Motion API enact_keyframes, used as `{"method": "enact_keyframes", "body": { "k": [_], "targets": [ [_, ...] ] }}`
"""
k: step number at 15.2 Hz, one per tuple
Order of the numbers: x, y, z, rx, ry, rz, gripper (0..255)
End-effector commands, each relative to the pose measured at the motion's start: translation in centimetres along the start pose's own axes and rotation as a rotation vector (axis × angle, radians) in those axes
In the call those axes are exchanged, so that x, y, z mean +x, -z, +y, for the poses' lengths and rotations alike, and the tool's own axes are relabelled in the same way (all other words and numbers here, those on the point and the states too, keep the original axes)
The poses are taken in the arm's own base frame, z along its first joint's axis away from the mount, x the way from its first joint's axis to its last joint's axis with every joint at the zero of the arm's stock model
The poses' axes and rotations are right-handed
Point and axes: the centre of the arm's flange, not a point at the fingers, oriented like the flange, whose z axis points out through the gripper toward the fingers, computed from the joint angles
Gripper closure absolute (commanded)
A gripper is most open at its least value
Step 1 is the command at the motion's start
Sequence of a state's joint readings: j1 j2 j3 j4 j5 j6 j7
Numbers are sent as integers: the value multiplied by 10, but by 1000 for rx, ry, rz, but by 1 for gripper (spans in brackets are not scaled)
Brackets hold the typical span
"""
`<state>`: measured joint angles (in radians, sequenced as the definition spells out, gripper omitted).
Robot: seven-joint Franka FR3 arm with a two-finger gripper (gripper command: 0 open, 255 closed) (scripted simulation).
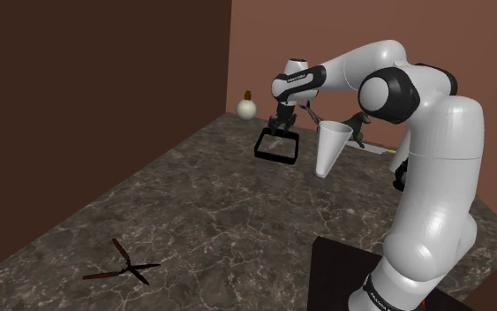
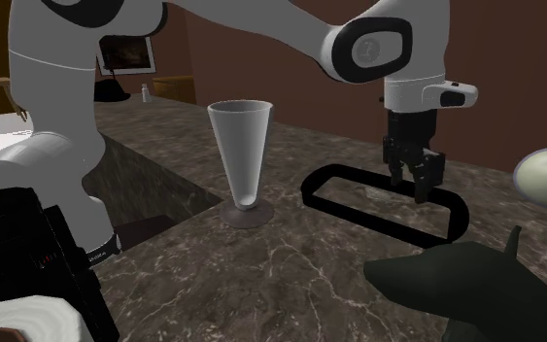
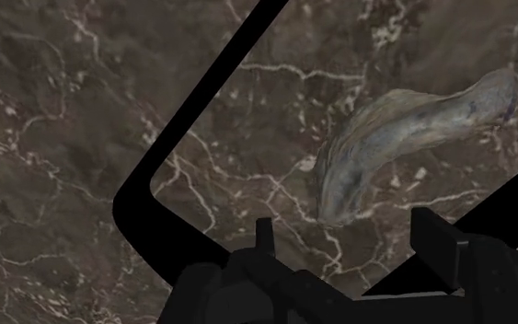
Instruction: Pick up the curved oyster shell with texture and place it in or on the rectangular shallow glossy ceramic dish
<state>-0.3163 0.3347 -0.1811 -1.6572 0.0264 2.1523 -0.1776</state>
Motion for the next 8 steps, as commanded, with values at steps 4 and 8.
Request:
{"method": "enact_keyframes", "body": {
  "k": [4,8],
  "targets": [
    [0,0,0,0,0,0,0],
    [0,50,0,0,0,0,0]
  ]
}}
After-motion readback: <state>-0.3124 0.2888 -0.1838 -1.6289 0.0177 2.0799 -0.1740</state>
